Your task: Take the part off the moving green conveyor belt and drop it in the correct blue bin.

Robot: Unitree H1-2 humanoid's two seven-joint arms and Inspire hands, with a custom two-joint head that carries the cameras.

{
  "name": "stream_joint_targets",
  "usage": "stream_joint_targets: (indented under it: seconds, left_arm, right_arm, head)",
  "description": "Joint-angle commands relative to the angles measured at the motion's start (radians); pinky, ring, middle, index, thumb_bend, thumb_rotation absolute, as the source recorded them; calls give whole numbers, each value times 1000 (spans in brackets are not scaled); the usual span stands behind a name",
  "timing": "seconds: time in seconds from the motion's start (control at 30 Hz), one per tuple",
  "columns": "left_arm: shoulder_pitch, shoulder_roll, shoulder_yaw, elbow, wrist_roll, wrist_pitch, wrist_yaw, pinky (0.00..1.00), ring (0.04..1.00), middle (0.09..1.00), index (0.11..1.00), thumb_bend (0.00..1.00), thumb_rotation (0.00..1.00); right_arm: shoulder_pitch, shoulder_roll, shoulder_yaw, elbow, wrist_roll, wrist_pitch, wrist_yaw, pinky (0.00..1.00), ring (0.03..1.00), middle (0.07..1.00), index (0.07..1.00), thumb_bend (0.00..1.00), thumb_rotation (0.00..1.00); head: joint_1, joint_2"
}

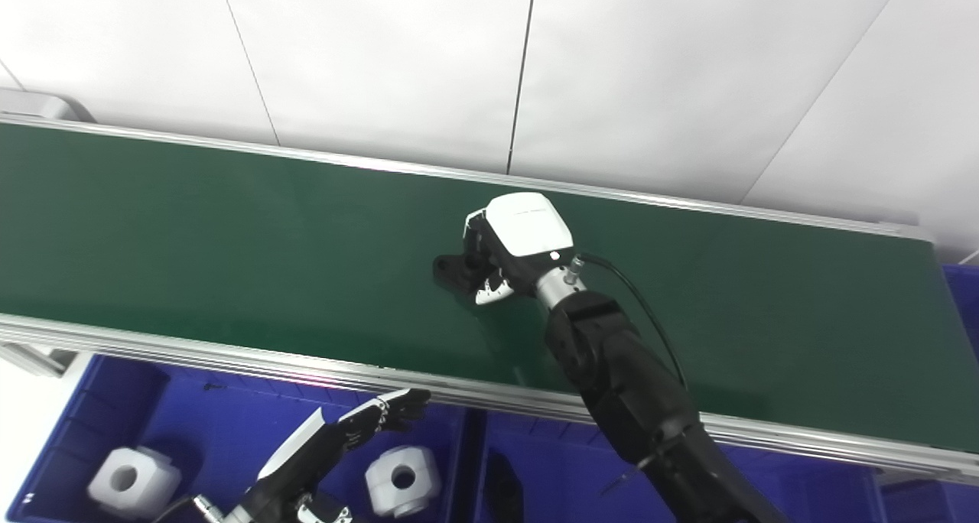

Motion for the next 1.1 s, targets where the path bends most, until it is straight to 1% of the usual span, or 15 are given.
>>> stream_joint_targets:
  seconds: [0.0,0.07,0.13,0.27,0.37,0.47,0.53,0.57,0.67,0.83,0.93,1.07]
  left_arm:
    - [4,1,3,-16,-13,-36,-5,811,856,891,879,886,244]
    - [2,1,6,-14,-19,-36,-11,806,853,890,879,885,245]
    - [1,0,9,-12,-12,-36,-8,813,854,888,877,889,248]
    - [-3,1,6,-5,8,-36,9,810,848,880,873,891,250]
    - [-2,5,6,-7,3,-36,1,809,850,882,877,888,260]
    - [0,9,7,-8,-10,-36,-12,813,854,885,881,884,264]
    - [2,10,8,-10,-9,-36,-12,823,855,881,883,889,271]
    - [3,10,8,-11,-9,-36,-12,821,854,881,880,887,265]
    - [7,10,8,-14,-8,-36,-6,811,848,876,875,890,259]
    - [13,12,10,-20,-12,-36,-7,803,846,878,877,894,253]
    - [16,15,16,-23,-29,-36,-20,809,853,883,879,899,271]
    - [21,16,28,-32,-50,-36,-37,802,849,888,878,898,280]
  right_arm:
    - [37,3,11,6,3,-42,0,138,207,471,487,530,0]
    - [46,0,3,-3,10,-46,-13,149,213,470,487,531,0]
    - [56,-3,-10,-22,21,-41,-17,185,249,472,488,531,0]
    - [86,-11,-48,-71,38,-49,-65,193,261,473,487,531,0]
    - [108,-19,-72,-111,41,-52,-93,187,261,473,486,531,0]
    - [145,-27,-106,-181,55,-35,-91,166,239,471,486,530,0]
    - [165,-34,-123,-220,55,-35,-88,157,229,470,485,529,0]
    - [173,-37,-129,-233,54,-37,-88,176,248,471,485,528,0]
    - [218,-52,-161,-307,63,-45,-90,197,269,472,486,527,0]
    - [298,-70,-199,-415,86,-54,-75,171,234,470,485,527,0]
    - [376,-79,-220,-494,100,-60,-84,160,221,470,485,527,0]
    - [459,-91,-234,-575,95,-61,-71,175,238,471,485,527,0]
  head:
    - [1,1]
    - [0,2]
    - [-1,0]
    - [1,-1]
    - [1,0]
    - [-1,4]
    - [-2,6]
    - [-2,6]
    - [-7,13]
    - [-18,17]
    - [-31,31]
    - [-49,45]
